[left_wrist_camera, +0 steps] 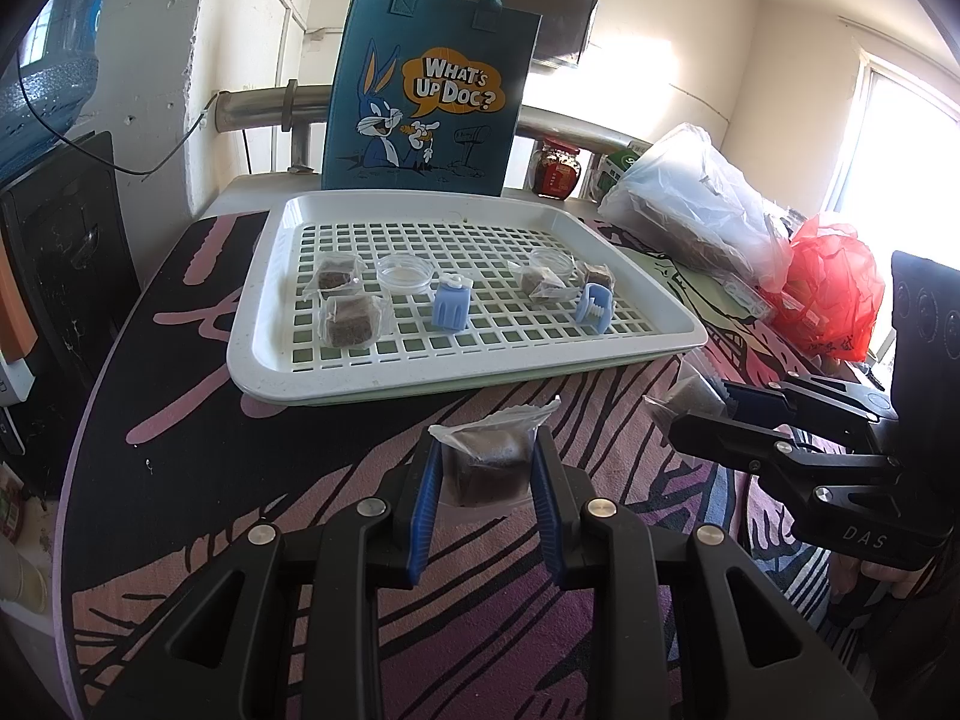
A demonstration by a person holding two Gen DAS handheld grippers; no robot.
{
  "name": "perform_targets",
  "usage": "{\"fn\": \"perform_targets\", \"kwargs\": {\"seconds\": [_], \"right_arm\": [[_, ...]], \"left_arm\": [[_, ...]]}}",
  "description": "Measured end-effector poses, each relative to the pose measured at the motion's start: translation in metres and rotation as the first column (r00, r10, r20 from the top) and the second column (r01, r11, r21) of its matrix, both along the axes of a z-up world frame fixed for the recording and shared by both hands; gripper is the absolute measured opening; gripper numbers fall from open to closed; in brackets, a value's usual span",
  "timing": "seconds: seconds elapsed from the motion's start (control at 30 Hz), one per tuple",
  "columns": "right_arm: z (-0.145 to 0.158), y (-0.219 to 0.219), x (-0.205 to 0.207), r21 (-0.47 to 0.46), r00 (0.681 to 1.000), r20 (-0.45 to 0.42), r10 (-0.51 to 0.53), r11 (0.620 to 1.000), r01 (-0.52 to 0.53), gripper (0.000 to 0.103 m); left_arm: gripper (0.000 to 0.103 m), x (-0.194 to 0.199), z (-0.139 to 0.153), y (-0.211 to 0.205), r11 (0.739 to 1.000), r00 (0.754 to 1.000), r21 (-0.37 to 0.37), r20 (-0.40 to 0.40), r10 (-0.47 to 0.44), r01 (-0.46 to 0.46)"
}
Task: Organize objects
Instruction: 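Hold both bagged brown cubes raised in front of the tray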
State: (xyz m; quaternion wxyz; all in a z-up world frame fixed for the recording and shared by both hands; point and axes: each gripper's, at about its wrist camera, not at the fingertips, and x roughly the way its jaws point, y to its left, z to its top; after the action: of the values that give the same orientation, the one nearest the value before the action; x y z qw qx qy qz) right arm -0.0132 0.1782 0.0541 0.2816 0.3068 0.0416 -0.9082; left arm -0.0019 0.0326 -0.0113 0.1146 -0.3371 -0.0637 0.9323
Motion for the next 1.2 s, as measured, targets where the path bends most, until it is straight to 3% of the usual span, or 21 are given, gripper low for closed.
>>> {"fn": "perform_targets", "kwargs": {"seconds": [1.2], "right_arm": [[-0.0013,0.0004,-0.0024,-0.013,1.000,0.013,-0.003,1.000,0.003,0.029]], "left_arm": [[0.027,0.0005,-0.0036,0.0000,1.000,1.000,0.005,0.011,0.001,-0.001]]}}
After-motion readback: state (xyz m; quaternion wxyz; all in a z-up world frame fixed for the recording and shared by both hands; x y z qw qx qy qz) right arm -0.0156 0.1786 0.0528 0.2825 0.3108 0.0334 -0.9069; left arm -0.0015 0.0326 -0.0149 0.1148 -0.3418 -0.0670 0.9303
